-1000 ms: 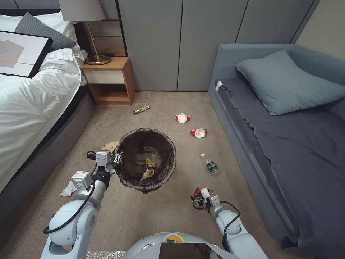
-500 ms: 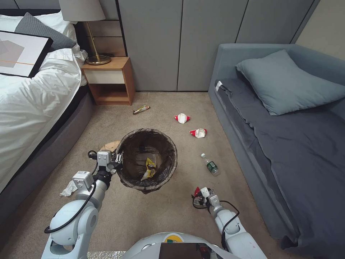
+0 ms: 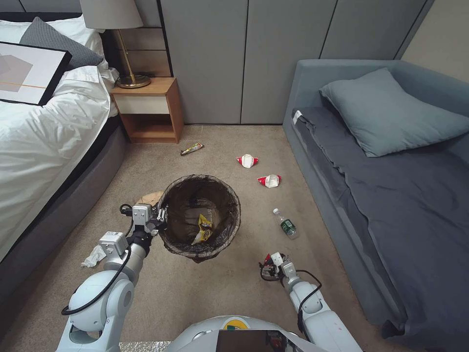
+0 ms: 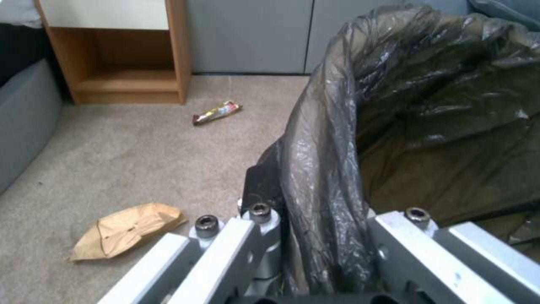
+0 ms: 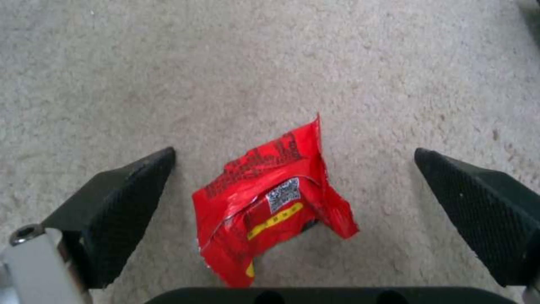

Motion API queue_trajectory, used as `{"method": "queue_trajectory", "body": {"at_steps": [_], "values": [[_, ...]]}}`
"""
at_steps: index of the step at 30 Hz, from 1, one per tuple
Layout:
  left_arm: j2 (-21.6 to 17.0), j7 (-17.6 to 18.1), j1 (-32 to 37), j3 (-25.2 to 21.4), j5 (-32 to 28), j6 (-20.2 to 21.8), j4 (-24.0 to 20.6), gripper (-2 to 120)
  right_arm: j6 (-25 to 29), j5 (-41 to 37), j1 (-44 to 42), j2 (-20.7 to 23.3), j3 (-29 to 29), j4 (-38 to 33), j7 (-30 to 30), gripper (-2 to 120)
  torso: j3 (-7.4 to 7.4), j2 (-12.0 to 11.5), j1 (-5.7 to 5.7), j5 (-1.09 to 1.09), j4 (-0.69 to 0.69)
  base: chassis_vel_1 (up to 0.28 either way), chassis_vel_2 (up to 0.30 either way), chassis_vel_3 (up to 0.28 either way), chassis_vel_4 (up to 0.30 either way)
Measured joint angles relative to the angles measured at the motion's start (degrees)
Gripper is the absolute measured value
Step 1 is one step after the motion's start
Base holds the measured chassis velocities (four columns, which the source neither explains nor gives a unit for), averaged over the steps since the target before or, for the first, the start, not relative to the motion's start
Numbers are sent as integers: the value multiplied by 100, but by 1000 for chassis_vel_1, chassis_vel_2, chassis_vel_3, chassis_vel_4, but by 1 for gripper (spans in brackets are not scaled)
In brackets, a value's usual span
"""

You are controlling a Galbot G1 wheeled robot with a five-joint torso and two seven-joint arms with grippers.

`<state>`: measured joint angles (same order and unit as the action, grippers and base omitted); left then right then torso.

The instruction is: Pick up the trash bin, then pick up the garbage from the floor and place it into the trash bin.

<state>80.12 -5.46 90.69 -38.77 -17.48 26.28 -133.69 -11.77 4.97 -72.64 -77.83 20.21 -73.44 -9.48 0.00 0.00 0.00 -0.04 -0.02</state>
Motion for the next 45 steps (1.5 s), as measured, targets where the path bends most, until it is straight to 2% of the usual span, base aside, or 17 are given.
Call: {"method": "queue_trajectory", "body": {"at_steps": [9, 12, 17, 18, 20, 22, 38, 40, 43, 44, 45], "values": [[-3, 0, -18, 11, -2, 0, 23, 7, 48, 90, 12, -51, 19, 73, -5, 100, 0, 0, 0, 1, 1, 0, 0, 0, 0], [-9, 0, -21, 13, -5, 0, 24, 7, 66, 123, -27, -61, 32, 67, -4, 90, 0, 0, 0, 4, 3, 0, 0, 0, 0], [-13, -1, -18, 5, -9, 0, 24, 7, 75, 172, -89, -66, 32, 8, 12, 82, 0, 0, 0, 6, 3, 0, 0, 0, 0], [-14, -5, -13, 0, -13, 0, 22, 7, 75, 196, -158, -65, 24, -71, 24, 74, 0, 0, 0, 7, 5, 0, 0, 0, 0], [-14, -8, -11, -5, -14, 0, 20, 7, 75, 204, -197, -64, 21, -111, 33, 71, 0, 0, 0, 8, 5, 0, 0, 0, 0], [-13, -10, -5, -12, -19, 0, 9, 7, 74, 217, -300, -54, 19, -225, 60, 60, 0, 0, 0, 8, 5, 0, 0, 0, 0], [-12, -32, 16, 37, -16, -17, -17, 7, 185, 367, -977, 14, 272, -801, 131, 59, 0, 0, 0, 4, 1, 0, 0, 0, 0], [-11, -32, 12, 53, -11, -17, -17, 7, 189, 368, -979, 10, 274, -809, 164, 51, 0, 0, 0, 4, 1, 0, 0, 0, 0], [-10, -33, 8, 58, -7, -18, -17, 7, 188, 368, -965, 4, 267, -813, 187, 46, 0, 0, 0, 5, 1, 0, 0, 0, 0], [-9, -34, 3, 59, -4, -18, -17, 7, 182, 368, -933, 3, 263, -818, 230, 39, 1, 0, 0, 4, 1, 0, 0, 0, 0], [-9, -34, 3, 59, -4, -18, -17, 7, 182, 368, -933, 3, 263, -818, 230, 39, 1, 0, 0, 4, 1, 0, 0, 0, 0]]}}
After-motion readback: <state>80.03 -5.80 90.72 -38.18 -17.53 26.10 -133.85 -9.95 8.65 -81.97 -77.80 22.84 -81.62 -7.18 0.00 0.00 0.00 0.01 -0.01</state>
